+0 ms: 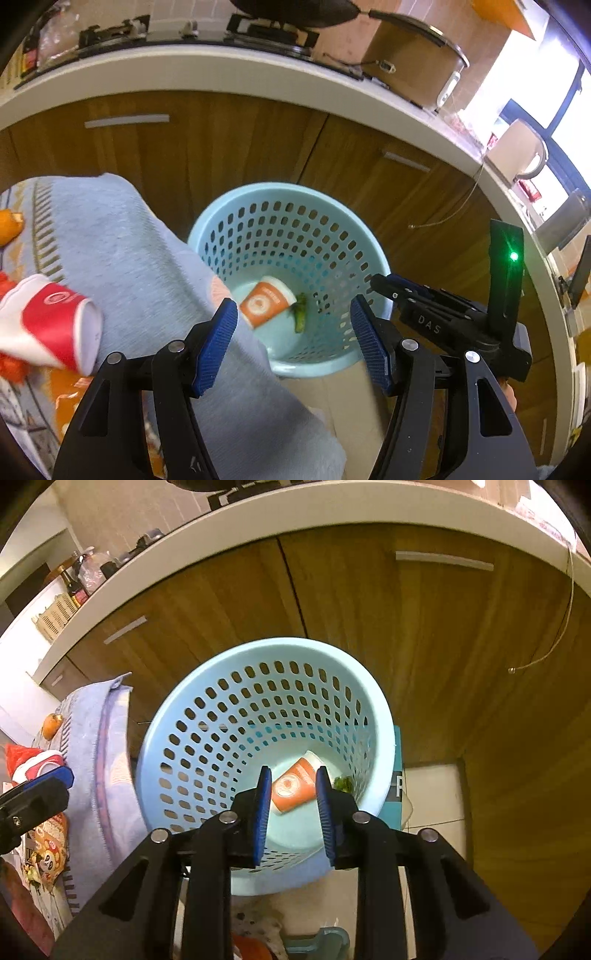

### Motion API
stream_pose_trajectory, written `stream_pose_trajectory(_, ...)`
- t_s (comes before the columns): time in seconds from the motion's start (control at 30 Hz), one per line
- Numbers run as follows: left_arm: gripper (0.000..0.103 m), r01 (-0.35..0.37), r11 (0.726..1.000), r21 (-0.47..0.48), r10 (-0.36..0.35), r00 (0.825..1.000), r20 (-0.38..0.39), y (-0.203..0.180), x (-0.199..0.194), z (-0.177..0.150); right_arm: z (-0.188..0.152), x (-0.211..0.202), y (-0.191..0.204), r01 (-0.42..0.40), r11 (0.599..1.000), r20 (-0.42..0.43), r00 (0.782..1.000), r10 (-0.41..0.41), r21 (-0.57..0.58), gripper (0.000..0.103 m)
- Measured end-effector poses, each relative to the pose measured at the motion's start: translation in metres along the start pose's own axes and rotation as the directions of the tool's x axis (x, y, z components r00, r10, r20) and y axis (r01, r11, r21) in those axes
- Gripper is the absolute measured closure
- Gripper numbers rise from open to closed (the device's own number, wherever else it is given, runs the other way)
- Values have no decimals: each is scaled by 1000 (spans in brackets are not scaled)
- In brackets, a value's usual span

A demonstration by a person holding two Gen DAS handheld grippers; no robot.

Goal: Collect trash
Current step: 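Carry cup and vegetable over the blue basket while both tools open to drop them, then move both open tools back over the table, then grasp a white milk carton with the left tool while the right tool grasps another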

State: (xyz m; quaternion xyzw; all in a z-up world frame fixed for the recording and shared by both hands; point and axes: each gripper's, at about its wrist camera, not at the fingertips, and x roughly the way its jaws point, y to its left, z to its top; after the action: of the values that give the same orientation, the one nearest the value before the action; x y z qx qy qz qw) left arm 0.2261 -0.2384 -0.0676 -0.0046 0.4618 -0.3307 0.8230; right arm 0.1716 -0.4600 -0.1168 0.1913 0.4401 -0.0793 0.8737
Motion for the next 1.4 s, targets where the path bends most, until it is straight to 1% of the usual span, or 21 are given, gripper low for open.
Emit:
stream_pose_trajectory(0.03, 42, -3, 1000, 0, 3, 1000, 11, 1, -6, -3, 0, -4, 2, -5, 1000, 8, 1000, 5, -5, 73)
stream_pose_trajectory(0.1, 42, -12, 1000, 4, 11, 999, 39, 2, -22, -8, -2, -15, 11, -15, 1000, 34, 999, 16, -22, 66)
stream_pose_trajectory(0.13, 42, -16, 1000, 5, 15, 998, 53, 2, -29, -11, -2, -22, 17, -20, 999, 51, 998, 21, -35, 64)
stream_pose_trajectory(0.33, 42, -47, 999, -17, 50, 985, 162, 15, -86, -25, -5, -59, 64, -76, 987, 124, 988, 93, -140, 64)
stream_pose_trajectory(0.5, 42, -90, 992, -84, 109, 963, 247, 43, -140, -43, -12, -83, 117, -137, 959, 150, 972, 178, -248, 64)
stream_pose_trajectory(0.6, 42, -136, 980, -147, 174, 943, 284, 71, -172, -59, -18, -90, 151, -178, 932, 140, 963, 231, -316, 64)
stream_pose_trajectory(0.67, 41, -183, 962, -204, 239, 923, 301, 93, -195, -73, -24, -92, 170, -202, 913, 128, 957, 262, -356, 64)
stream_pose_trajectory(0.73, 41, -211, 945, -252, 285, 908, 309, 115, -213, -85, -31, -93, 196, -234, 884, 109, 948, 300, -404, 64)
stream_pose_trajectory(0.83, 37, -250, 914, -318, 349, 885, 307, 146, -236, -103, -46, -95, 228, -269, 848, 79, 937, 340, -457, 64)
stream_pose_trajectory(0.9, 31, -295, 888, -354, 405, 866, 294, 166, -248, -115, -52, -93, 245, -280, 830, 65, 933, 353, -483, 64)
stream_pose_trajectory(0.93, 26, -317, 876, -365, 429, 858, 284, 175, -253, -121, -55, -91, 252, -284, 821, 58, 932, 357, -494, 64)
stream_pose_trajectory(0.97, 24, -339, 865, -371, 449, 853, 266, 186, -255, -126, -59, -89, 262, -293, 812, 45, 931, 363, -505, 64)
stream_pose_trajectory(1.03, 24, -377, 848, -373, 479, 845, 238, 201, -258, -135, -67, -86, 273, -307, 799, 23, 928, 372, -517, 64)
stream_pose_trajectory(1.07, 24, -394, 836, -381, 494, 843, 211, 212, -258, -139, -70, -83, 280, -312, 793, 12, 928, 373, -523, 64)
stream_pose_trajectory(1.13, 24, -392, 826, -405, 493, 850, 183, 230, -258, -146, -76, -79, 289, -314, 784, -3, 929, 370, -535, 64)
stream_pose_trajectory(1.17, 24, -376, 829, -415, 479, 859, 180, 238, -257, -149, -79, -76, 294, -318, 778, -14, 929, 369, -542, 64)
stream_pose_trajectory(1.23, 24, -367, 830, -421, 470, 866, 170, 249, -253, -154, -84, -72, 303, -322, 768, -33, 930, 366, -554, 64)
stream_pose_trajectory(1.3, 24, -363, 844, -395, 455, 874, 169, 254, -248, -152, -89, -69, 309, -316, 759, -46, 934, 354, -569, 64)
stream_pose_trajectory(1.33, 23, -369, 853, -369, 453, 875, 172, 255, -246, -149, -90, -66, 312, -312, 756, -50, 936, 348, -575, 64)
stream_pose_trajectory(1.37, 19, -384, 859, -337, 458, 872, 175, 257, -243, -146, -91, -64, 313, -310, 753, -55, 937, 344, -580, 64)
stream_pose_trajectory(1.4, 16, -391, 866, -313, 457, 873, 174, 259, -240, -142, -92, -64, 315, -310, 752, -58, 938, 342, -581, 64)
